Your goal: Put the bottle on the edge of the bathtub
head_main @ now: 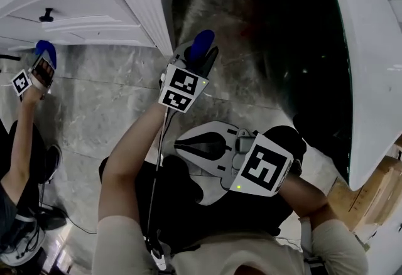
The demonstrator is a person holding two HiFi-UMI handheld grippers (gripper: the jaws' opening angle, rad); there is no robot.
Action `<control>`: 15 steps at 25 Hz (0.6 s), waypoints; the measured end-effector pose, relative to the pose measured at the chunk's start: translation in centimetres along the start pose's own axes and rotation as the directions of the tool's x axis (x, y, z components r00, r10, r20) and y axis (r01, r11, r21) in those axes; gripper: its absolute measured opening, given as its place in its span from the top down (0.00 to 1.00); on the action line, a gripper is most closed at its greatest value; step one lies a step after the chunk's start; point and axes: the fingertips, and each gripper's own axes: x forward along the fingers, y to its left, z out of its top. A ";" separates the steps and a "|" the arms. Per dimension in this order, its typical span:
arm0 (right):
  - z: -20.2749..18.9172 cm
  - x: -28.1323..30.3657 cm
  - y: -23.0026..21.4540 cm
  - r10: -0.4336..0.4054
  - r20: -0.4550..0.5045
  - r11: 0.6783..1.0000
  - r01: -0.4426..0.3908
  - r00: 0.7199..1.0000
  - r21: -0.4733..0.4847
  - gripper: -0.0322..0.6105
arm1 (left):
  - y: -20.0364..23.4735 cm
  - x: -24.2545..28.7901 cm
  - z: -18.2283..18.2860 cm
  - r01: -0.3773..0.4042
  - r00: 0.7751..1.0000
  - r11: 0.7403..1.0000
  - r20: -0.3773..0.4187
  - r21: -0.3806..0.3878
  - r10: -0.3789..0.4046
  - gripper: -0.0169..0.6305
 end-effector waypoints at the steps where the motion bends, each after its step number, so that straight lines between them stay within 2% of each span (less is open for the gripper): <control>1: -0.2 0.2 -0.2 -0.006 0.014 1.000 0.006 1.000 0.001 0.90 | -0.1 0.6 -0.8 0.003 1.000 1.000 -0.008 0.011 -0.003 0.73; 6: -1.2 0.1 -1.9 -0.082 0.032 0.996 0.082 0.996 -0.017 0.90 | -0.7 3.7 -4.0 0.040 0.997 0.997 -0.061 0.063 -0.036 0.73; 11: -0.9 -1.9 -3.3 -0.162 0.100 0.987 0.161 0.982 0.023 0.90 | 0.1 5.6 -5.5 0.002 0.997 1.000 -0.081 -0.017 -0.003 0.73; 15: -1.3 -2.8 -3.5 -0.180 0.076 0.984 0.179 0.981 0.024 0.90 | -0.2 6.7 -8.0 0.013 0.990 0.998 -0.137 -0.062 -0.021 0.73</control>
